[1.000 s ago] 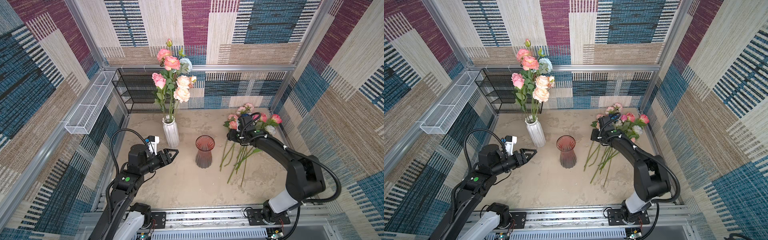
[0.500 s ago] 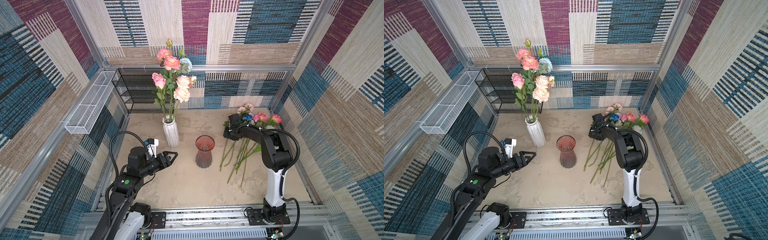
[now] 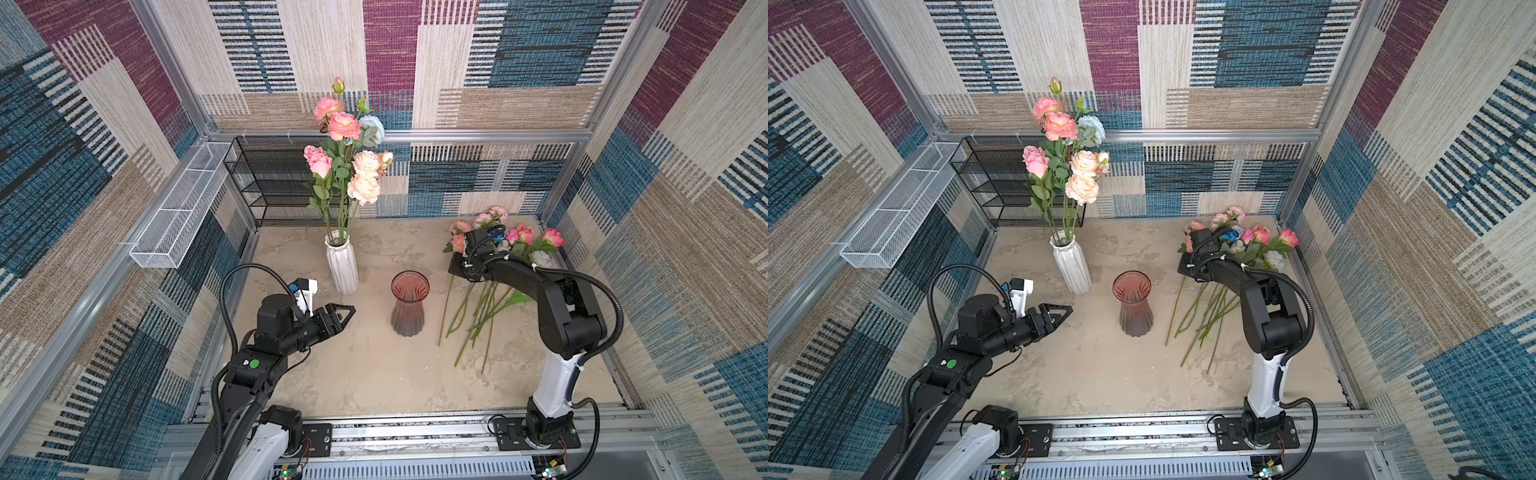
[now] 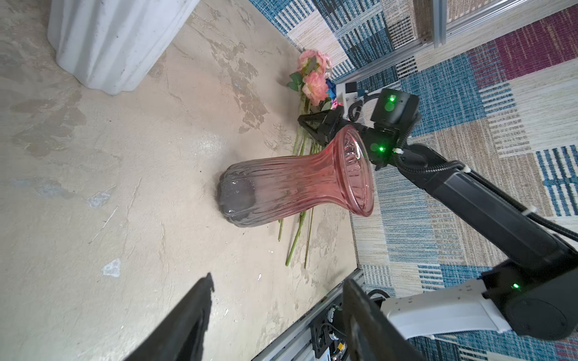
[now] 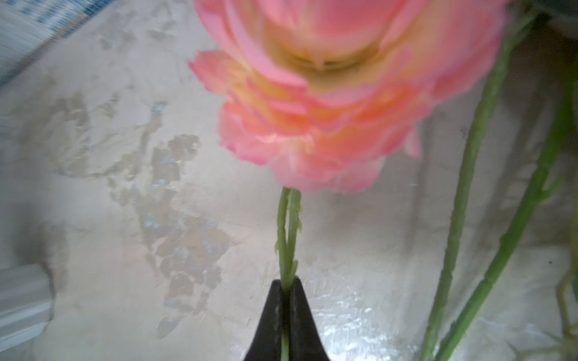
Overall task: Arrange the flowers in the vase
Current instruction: 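Lift the pink rose and carry it over the red glass vase with the right gripper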
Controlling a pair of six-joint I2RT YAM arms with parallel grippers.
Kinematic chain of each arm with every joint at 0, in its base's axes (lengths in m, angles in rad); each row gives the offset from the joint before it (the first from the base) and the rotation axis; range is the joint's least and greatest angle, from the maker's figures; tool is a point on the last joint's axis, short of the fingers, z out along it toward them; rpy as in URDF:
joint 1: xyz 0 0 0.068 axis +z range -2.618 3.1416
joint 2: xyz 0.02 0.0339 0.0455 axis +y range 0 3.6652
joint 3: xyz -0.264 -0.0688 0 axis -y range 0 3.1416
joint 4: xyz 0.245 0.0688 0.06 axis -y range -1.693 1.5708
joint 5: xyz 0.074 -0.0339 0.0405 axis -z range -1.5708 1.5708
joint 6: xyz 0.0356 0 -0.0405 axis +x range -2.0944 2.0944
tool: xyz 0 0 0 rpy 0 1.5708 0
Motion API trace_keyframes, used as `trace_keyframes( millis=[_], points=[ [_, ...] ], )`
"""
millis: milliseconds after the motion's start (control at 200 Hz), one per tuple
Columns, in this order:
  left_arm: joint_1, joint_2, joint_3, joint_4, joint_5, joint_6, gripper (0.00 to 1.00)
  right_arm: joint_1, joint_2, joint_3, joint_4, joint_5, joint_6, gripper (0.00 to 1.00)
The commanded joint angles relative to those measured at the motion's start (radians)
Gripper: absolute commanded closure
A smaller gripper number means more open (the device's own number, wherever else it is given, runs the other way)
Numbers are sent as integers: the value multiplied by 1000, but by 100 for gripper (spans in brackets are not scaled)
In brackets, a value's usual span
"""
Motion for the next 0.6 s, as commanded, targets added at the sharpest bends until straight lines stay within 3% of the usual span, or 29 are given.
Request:
trace_keyframes(
  millis=[0,260,476,596],
  points=[
    [1,-1,-1,4,-13,18,33,0,-98,-65,176,-51,-4,98],
    [1,-17,5,1,-26,7,33,3,-410,-230,318,-42,-1,100],
    [2,-23,31,-38,-46,21,33,10,-685,-263,263,72,-38,100],
    [1,-25,29,-41,-49,21,33,14,-791,-250,263,54,-62,100]
  ],
)
